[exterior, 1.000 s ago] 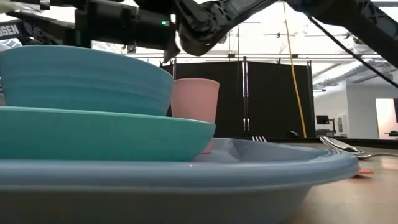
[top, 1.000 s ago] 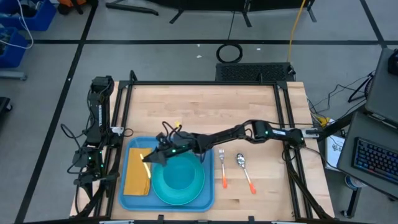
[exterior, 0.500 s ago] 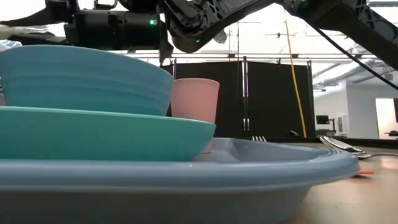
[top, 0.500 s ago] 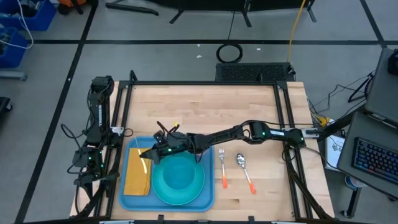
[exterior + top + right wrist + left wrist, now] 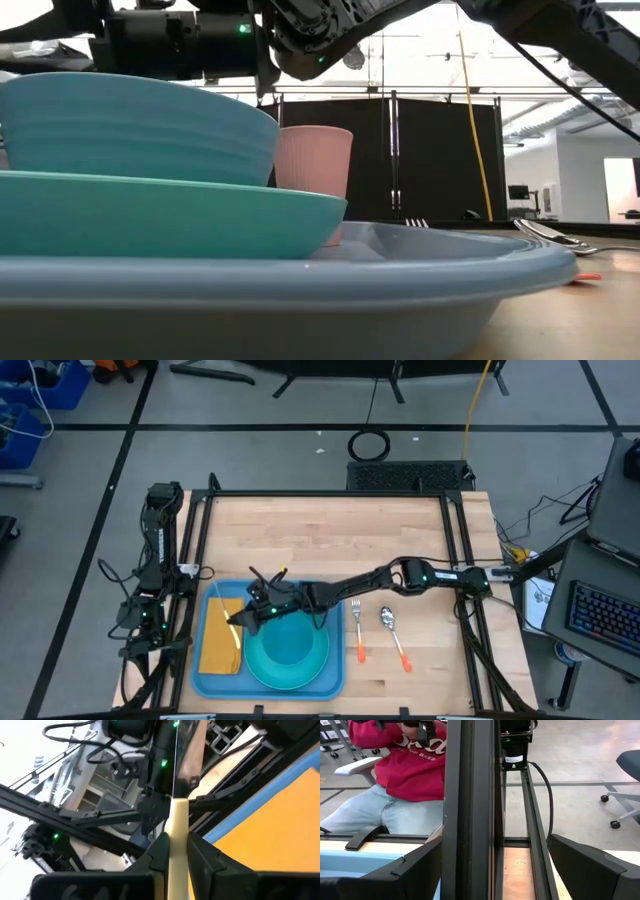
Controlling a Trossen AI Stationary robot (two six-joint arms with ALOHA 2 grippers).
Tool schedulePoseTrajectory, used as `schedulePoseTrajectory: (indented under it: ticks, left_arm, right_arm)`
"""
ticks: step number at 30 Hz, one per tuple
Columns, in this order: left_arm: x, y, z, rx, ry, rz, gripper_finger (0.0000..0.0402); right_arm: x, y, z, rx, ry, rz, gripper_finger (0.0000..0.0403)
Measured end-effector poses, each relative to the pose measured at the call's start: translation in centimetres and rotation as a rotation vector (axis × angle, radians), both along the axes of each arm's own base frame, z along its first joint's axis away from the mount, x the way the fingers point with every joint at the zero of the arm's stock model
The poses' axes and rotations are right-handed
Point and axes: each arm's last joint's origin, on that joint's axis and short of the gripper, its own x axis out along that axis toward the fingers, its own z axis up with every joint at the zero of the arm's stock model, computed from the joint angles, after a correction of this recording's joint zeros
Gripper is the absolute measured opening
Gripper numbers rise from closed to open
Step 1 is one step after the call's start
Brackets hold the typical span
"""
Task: Set up tray
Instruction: Put the yellow table knife on top of the yellow table napkin on the blue tray
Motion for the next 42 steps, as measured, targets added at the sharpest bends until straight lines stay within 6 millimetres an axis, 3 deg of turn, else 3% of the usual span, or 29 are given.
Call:
schedulePoseTrajectory:
  ticks: [17, 26, 42]
  left_arm:
    - [0.0, 0.0, 0.0, 0.000, 0.000, 0.000, 0.0351]
    - [0.0, 0.0, 0.0, 0.000, 0.000, -0.001, 0.0351]
    - [0.0, 0.0, 0.0, 0.000, 0.000, 0.000, 0.0351]
  right_arm:
    - [-0.1, -0.1, -0.6, -0.005, 0.021, -0.003, 0.0040]
    - [0.3, 0.0, -3.1, 0.076, 0.046, 0.018, 0.0042]
    - [0.3, 0.0, -3.0, 0.067, 0.043, -0.054, 0.0042]
